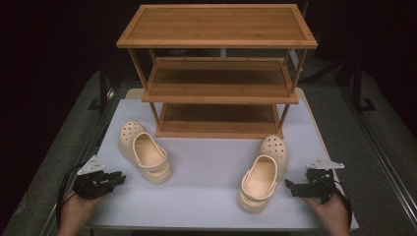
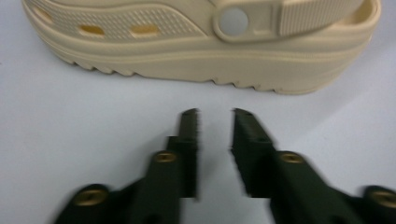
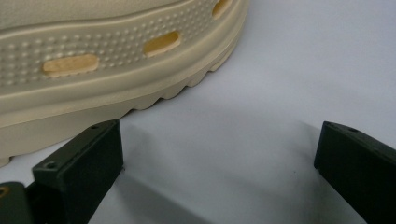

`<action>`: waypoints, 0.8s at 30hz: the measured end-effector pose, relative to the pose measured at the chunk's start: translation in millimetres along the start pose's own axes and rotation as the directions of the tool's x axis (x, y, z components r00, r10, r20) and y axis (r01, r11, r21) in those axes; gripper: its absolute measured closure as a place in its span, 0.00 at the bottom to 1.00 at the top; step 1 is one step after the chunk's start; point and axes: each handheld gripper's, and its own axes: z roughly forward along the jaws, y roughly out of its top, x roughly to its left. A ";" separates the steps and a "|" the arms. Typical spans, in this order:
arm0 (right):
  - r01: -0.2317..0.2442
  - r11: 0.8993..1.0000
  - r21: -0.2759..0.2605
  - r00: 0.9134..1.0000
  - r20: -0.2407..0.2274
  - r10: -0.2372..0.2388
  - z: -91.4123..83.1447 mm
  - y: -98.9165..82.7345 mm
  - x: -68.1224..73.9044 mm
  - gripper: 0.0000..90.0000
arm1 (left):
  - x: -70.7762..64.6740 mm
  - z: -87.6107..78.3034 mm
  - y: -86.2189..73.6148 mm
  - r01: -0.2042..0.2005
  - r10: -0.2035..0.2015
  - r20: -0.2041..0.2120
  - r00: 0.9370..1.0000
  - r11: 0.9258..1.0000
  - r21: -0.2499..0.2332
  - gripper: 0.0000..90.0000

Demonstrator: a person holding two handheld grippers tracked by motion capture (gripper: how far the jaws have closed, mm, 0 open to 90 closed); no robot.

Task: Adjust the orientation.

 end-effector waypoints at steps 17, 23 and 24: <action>-0.001 1.000 -0.001 1.000 0.000 0.001 0.0 -0.1 0.0 0.01 | 44.1 2.2 47.8 0.041 -0.044 -0.069 0.997 0.998 -0.044 1.00; -0.001 1.000 -0.001 1.000 -0.001 0.001 0.1 -0.1 -0.1 0.01 | 60.9 9.8 68.9 0.045 -0.049 -0.090 0.995 0.998 -0.044 1.00; -0.001 1.000 -0.002 1.000 0.000 0.001 0.1 -0.2 -0.1 0.01 | 64.1 10.8 72.5 0.042 -0.046 -0.097 0.994 0.998 -0.043 1.00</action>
